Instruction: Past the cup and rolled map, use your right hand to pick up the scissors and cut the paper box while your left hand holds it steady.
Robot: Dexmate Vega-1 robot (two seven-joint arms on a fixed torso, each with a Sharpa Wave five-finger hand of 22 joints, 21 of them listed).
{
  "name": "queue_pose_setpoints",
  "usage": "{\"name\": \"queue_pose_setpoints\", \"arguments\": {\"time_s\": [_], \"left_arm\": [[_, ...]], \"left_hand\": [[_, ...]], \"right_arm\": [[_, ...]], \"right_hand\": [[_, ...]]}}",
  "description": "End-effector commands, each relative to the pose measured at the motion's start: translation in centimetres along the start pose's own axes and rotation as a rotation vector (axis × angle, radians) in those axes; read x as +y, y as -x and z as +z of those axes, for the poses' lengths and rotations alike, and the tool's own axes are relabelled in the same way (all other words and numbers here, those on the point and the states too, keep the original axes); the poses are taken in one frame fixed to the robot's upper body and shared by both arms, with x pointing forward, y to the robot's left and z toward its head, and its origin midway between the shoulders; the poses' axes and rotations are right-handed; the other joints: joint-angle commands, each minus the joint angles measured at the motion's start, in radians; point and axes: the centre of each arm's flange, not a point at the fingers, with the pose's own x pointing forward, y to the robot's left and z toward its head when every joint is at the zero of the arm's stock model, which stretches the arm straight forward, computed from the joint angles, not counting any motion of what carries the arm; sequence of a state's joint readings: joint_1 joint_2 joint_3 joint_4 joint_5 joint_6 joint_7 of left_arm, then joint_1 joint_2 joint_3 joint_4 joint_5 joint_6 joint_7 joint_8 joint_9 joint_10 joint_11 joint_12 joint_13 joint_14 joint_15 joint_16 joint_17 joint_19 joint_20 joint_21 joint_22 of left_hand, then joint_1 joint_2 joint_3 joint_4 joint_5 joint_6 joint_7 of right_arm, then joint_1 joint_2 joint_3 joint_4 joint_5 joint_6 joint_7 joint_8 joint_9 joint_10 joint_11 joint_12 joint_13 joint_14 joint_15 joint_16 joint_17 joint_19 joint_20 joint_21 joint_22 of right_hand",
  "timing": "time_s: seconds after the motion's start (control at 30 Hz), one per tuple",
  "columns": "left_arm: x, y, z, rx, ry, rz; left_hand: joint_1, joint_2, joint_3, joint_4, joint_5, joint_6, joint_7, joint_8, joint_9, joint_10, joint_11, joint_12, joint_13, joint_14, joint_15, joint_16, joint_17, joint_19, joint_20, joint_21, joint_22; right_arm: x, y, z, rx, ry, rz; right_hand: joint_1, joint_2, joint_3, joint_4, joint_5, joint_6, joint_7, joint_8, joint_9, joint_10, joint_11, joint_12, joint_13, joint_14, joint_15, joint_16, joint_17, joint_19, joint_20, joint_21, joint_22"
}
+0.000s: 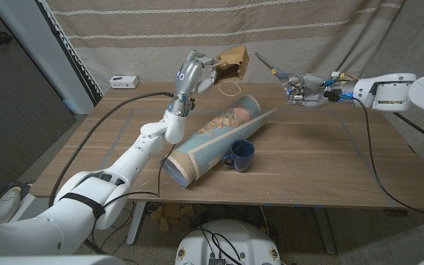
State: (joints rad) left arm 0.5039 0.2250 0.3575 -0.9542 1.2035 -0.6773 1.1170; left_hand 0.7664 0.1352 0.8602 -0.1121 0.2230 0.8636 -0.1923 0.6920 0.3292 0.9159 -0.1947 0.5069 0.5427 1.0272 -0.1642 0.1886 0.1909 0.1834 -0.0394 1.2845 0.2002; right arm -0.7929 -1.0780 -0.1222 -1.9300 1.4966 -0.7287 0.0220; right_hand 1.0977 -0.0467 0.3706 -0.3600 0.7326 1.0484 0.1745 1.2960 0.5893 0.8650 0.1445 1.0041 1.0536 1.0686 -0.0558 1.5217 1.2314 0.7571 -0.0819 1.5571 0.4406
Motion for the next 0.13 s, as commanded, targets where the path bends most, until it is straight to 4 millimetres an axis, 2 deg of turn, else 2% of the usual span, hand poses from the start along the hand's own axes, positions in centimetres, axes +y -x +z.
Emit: {"name": "queue_pose_setpoints", "arguments": {"time_s": [0.03, 0.13], "left_arm": [[0.13, 0.82, 0.42, -0.022, -0.004, -0.022], [0.08, 0.9, 0.26, -0.02, -0.008, -0.027]], "left_hand": [[0.011, 0.017, 0.01, -0.001, -0.003, 0.011, 0.005, 0.007, 0.001, 0.028, -0.019, 0.005, 0.0, 0.004, -0.071, 0.004, 0.003, -0.006, -0.14, 0.007, 0.001], [0.011, 0.017, 0.01, 0.0, -0.003, 0.009, 0.002, 0.007, 0.002, 0.029, -0.019, 0.006, 0.001, 0.004, -0.071, 0.004, 0.003, -0.006, -0.14, 0.008, 0.001]], "right_arm": [[-0.11, -0.35, -0.22, 0.004, -0.006, 0.004], [-0.06, -0.43, -0.15, 0.011, 0.0, -0.001]], "right_hand": [[0.058, 0.068, 0.2, 0.189, 0.001, 0.015, -0.009, 0.099, 0.442, 0.348, -0.173, 0.009, 0.004, 0.128, -0.155, 0.003, 0.002, -0.003, -0.127, 0.006, -0.01], [0.056, 0.068, 0.199, 0.19, 0.001, 0.013, -0.008, 0.099, 0.446, 0.348, -0.173, 0.006, 0.004, 0.13, -0.155, 0.002, 0.002, -0.002, -0.127, 0.006, -0.017]]}}
